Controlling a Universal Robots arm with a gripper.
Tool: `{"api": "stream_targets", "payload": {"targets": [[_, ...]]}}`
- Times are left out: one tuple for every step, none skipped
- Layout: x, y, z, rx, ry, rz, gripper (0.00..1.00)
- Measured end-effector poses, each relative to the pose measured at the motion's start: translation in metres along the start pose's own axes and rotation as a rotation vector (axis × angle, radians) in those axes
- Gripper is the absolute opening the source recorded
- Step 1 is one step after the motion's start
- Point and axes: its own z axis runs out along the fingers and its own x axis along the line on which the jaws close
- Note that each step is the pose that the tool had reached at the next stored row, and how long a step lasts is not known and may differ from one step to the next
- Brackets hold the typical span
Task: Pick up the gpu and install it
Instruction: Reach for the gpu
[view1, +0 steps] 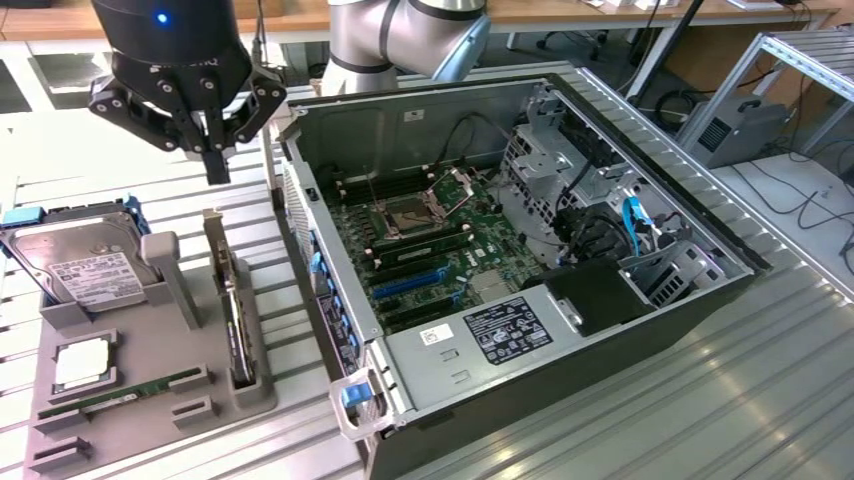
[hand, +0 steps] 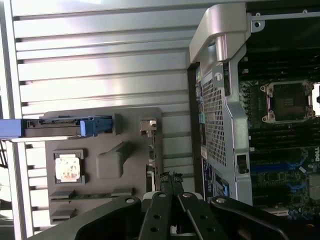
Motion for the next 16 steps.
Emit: {"api": "stream_targets", "payload": {"targets": [[0.0000, -0.0004, 0.0000, -0.0001, -0.0001, 0.000, 0.11], [-0.0001, -0.0007, 0.0000, 0.0000, 0.0000, 0.000, 0.11], [-0.0001, -0.0010, 0.0000, 0.0000, 0.0000, 0.000, 0.11], [-0.0001, -0.0012, 0.0000, 0.0000, 0.0000, 0.000, 0.11], [-0.0001, -0.0015, 0.0000, 0.0000, -0.0001, 0.000, 0.11], [-0.0002, -0.0018, -0.0001, 0.0000, 0.0000, 0.000, 0.11], [-0.0002, -0.0020, -0.0001, -0.0001, 0.0000, 0.000, 0.11], [-0.0002, -0.0023, -0.0001, -0.0001, 0.0000, 0.000, 0.11], [-0.0002, -0.0027, -0.0001, 0.0000, 0.0000, 0.000, 0.11], [-0.0002, -0.0030, -0.0001, 0.0000, 0.0000, 0.000, 0.11], [-0.0003, -0.0032, -0.0001, -0.0001, 0.0000, 0.000, 0.11], [-0.0003, -0.0034, -0.0001, -0.0001, 0.0000, 0.000, 0.11], [-0.0003, -0.0038, -0.0002, 0.0000, 0.0000, 0.000, 0.11], [-0.0003, -0.0041, -0.0002, 0.0000, 0.0000, 0.000, 0.11], [-0.0003, -0.0042, -0.0002, -0.0001, 0.0000, 0.000, 0.11], [-0.0004, -0.0045, -0.0001, -0.0001, -0.0001, 0.000, 0.11]]}}
